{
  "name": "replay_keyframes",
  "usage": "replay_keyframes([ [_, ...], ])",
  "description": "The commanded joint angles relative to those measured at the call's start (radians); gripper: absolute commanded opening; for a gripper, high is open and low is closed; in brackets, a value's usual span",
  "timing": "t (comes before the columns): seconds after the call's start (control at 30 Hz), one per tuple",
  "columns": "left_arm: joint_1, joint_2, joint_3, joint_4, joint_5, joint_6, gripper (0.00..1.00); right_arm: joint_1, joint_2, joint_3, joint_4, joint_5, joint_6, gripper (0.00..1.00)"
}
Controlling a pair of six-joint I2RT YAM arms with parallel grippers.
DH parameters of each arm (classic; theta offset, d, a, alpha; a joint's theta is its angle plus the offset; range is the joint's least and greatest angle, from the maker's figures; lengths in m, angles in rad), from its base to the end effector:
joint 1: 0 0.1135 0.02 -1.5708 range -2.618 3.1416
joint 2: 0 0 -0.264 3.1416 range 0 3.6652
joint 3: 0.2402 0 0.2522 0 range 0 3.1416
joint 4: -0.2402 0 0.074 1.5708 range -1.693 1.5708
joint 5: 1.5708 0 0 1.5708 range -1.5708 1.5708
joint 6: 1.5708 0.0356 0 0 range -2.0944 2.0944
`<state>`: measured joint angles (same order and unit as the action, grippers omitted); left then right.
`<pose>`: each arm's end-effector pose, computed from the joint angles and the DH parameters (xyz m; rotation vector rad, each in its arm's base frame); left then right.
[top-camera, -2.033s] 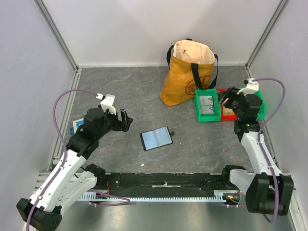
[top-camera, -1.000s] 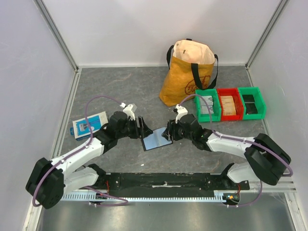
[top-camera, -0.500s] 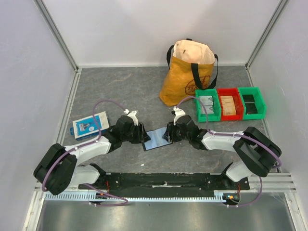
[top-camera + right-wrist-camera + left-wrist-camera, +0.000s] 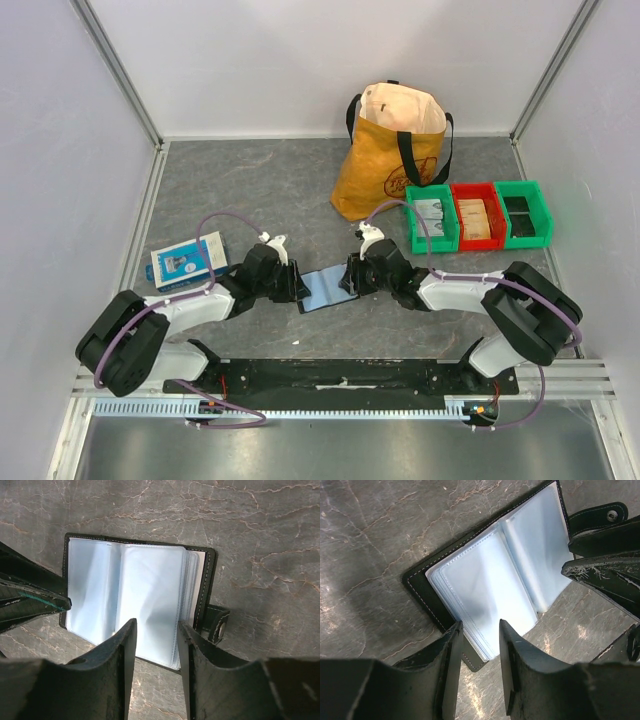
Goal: Take the credit cards out of the card holder
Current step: Remove the credit card from the card holder.
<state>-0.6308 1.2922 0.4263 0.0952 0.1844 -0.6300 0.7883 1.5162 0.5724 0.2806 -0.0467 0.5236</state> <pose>0.1819 -0.1409 0.1437 0.0980 2.4800 -0.8034 0.1992 0.2027 0.1465 -0.3359 2.3210 0.7410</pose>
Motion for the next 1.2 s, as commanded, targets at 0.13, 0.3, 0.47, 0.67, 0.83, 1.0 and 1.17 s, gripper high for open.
replay_keyframes([
  [0.13, -0.015, 0.002, -0.032, 0.031, 0.001, -0.036, 0.40, 0.011, -0.036, 0.038, 0.042, -0.059, 0.001, 0.34],
  [0.3, -0.021, -0.016, -0.038, 0.031, 0.006, -0.043, 0.37, 0.015, -0.048, 0.063, 0.063, -0.120, 0.003, 0.33],
  [0.47, -0.024, -0.062, -0.052, 0.032, -0.002, -0.072, 0.39, 0.041, -0.010, 0.096, 0.088, -0.188, -0.001, 0.34],
  [0.67, -0.024, -0.259, -0.075, -0.035, -0.085, -0.114, 0.51, 0.095, 0.079, 0.164, 0.065, -0.258, -0.017, 0.37],
  [0.83, -0.024, -0.424, -0.057, -0.088, -0.143, -0.123, 0.55, 0.117, 0.096, 0.239, -0.069, -0.251, -0.106, 0.43],
  [1.0, -0.024, -0.423, -0.015, -0.109, -0.125, -0.123, 0.56, 0.112, 0.021, 0.215, -0.102, -0.109, -0.112, 0.44],
  [1.17, -0.024, -0.285, 0.020, -0.032, -0.057, -0.109, 0.54, 0.072, -0.036, 0.179, -0.173, 0.041, -0.100, 0.46],
])
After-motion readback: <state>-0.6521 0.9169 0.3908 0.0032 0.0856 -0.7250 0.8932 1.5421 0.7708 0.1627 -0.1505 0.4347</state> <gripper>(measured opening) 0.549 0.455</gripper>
